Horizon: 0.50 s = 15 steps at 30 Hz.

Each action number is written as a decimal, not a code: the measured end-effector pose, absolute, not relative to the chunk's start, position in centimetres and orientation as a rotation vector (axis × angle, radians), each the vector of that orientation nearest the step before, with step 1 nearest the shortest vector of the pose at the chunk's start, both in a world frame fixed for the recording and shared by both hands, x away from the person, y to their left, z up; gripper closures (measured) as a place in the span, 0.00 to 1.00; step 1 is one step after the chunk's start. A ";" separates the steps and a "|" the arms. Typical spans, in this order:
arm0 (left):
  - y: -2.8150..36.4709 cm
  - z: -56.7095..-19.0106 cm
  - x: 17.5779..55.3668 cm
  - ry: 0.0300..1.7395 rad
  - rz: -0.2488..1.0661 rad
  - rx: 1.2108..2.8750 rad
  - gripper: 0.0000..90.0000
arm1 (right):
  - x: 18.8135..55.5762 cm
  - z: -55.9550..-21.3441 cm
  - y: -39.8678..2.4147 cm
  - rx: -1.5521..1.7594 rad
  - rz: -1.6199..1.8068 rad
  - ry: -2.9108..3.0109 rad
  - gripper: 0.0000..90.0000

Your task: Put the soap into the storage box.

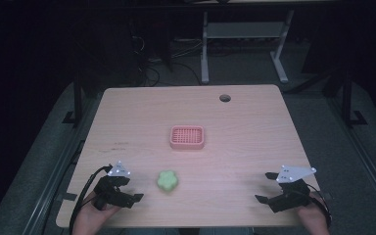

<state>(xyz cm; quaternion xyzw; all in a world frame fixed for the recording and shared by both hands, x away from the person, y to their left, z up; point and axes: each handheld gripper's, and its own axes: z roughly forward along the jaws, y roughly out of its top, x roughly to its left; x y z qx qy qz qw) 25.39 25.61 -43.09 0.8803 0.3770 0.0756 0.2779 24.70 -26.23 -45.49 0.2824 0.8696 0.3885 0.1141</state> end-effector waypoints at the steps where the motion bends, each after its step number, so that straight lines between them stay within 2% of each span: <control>1: 25.6 -43.1 25.3 1.009 0.203 2.364 0.25 | 24.6 -45.5 -26.2 0.825 1.141 2.550 0.15; 15: 24.8 -42.7 25.3 0.983 0.204 2.366 0.25 | 24.7 -45.5 -26.3 0.823 1.143 2.546 0.15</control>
